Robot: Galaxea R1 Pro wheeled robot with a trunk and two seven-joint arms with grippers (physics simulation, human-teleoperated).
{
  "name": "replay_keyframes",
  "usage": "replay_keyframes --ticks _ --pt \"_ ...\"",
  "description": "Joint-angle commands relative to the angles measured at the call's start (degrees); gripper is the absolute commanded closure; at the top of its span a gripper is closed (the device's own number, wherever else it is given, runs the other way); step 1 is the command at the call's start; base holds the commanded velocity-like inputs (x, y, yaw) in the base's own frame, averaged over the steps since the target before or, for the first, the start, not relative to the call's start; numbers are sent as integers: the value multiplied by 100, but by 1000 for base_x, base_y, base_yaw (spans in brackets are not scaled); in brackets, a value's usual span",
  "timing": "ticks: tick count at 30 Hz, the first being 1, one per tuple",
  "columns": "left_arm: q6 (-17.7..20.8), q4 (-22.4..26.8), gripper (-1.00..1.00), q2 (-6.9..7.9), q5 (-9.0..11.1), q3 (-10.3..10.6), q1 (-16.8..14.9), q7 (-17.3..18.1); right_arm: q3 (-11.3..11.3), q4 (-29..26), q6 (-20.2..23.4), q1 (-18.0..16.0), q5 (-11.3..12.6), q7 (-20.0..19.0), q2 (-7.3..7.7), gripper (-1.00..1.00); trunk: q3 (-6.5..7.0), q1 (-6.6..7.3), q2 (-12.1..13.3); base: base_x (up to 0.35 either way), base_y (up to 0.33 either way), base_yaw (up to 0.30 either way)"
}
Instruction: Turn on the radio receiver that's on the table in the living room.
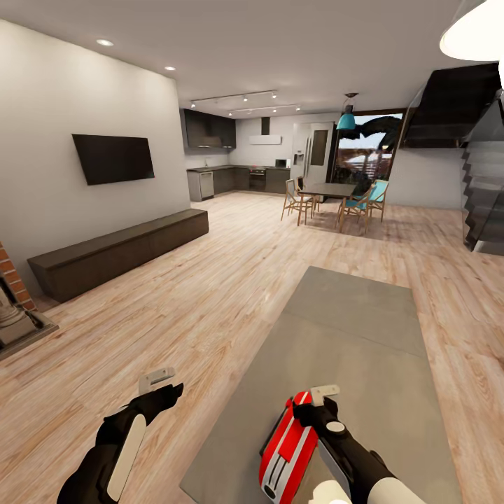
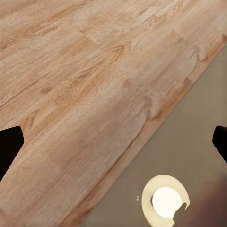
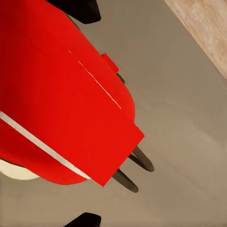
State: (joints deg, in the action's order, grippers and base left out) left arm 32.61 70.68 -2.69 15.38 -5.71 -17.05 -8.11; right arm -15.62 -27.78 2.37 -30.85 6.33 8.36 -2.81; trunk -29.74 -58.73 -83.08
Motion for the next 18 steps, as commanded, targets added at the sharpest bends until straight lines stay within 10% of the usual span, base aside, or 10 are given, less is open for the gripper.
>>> replay_keyframes --ticks 1,10,11,18 --pt "0 -1 -100 2 0 0 0 1 -1 0 -6 0 -3 3 0 -100 0 0 0 0 0 0" --pt "0 -2 -100 5 0 0 0 2 -3 -1 -17 0 -28 3 0 -100 0 0 0 0 0 0" --pt "0 -2 -100 5 0 0 0 2 -3 0 -17 0 -29 5 0 100 0 0 0 0 0 0" --pt "0 0 -100 5 0 0 0 3 -3 -1 -17 0 -18 5 0 100 0 0 0 0 0 0"
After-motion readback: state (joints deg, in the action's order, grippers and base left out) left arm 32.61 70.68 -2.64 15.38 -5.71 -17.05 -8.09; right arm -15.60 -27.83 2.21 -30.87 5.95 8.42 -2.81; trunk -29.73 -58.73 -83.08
